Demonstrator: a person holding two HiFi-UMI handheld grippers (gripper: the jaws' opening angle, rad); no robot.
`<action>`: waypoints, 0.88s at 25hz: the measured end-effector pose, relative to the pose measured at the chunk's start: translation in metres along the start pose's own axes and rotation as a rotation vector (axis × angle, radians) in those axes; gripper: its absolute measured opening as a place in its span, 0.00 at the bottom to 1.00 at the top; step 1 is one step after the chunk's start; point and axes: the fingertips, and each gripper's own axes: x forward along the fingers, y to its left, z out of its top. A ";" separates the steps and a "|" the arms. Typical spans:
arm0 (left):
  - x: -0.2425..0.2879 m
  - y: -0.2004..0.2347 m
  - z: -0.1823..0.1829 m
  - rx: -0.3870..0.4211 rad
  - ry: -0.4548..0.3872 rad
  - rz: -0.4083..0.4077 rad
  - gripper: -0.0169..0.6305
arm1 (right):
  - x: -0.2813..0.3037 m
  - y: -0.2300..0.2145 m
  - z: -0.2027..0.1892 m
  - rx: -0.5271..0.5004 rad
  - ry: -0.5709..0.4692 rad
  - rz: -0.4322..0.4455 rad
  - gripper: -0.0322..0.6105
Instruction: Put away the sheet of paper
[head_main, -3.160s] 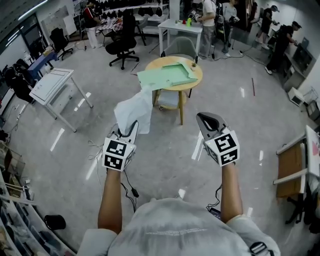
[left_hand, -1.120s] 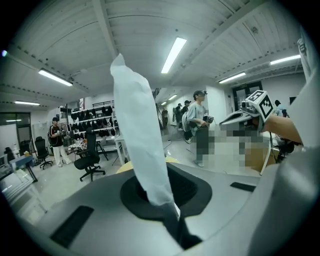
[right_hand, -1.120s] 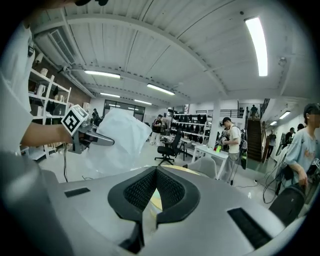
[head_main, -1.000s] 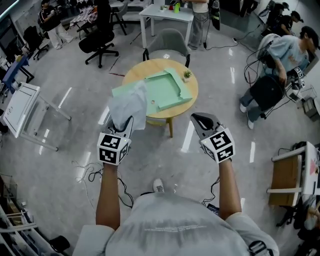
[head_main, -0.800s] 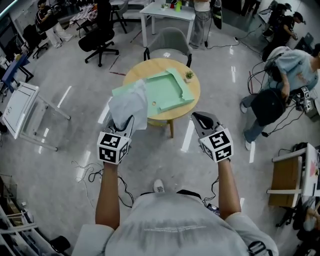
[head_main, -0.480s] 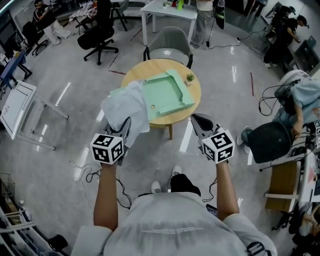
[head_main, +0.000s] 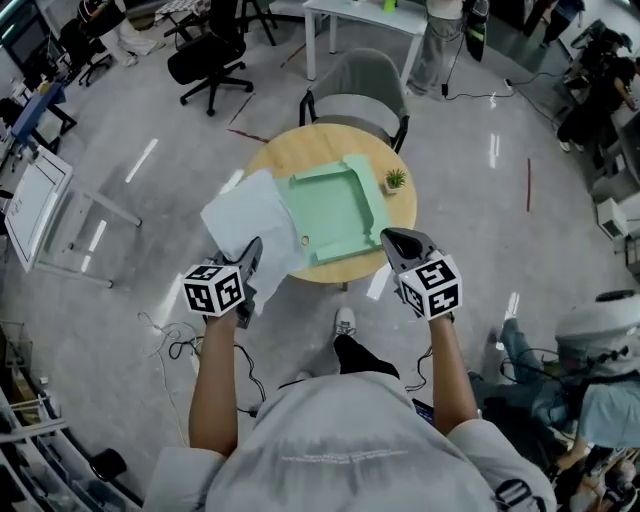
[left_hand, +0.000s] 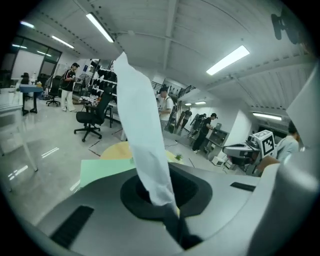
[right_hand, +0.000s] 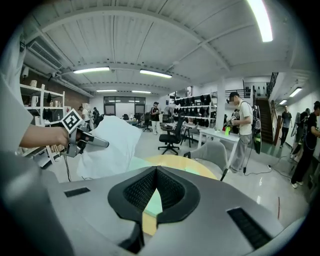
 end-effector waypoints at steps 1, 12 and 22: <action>0.011 0.004 -0.001 -0.008 0.018 0.009 0.05 | 0.010 -0.011 0.000 0.005 0.012 0.010 0.09; 0.091 0.046 -0.034 -0.132 0.171 0.083 0.05 | 0.099 -0.071 -0.012 0.018 0.098 0.122 0.09; 0.134 0.094 -0.079 -0.229 0.302 0.028 0.05 | 0.132 -0.069 -0.033 0.044 0.192 0.135 0.09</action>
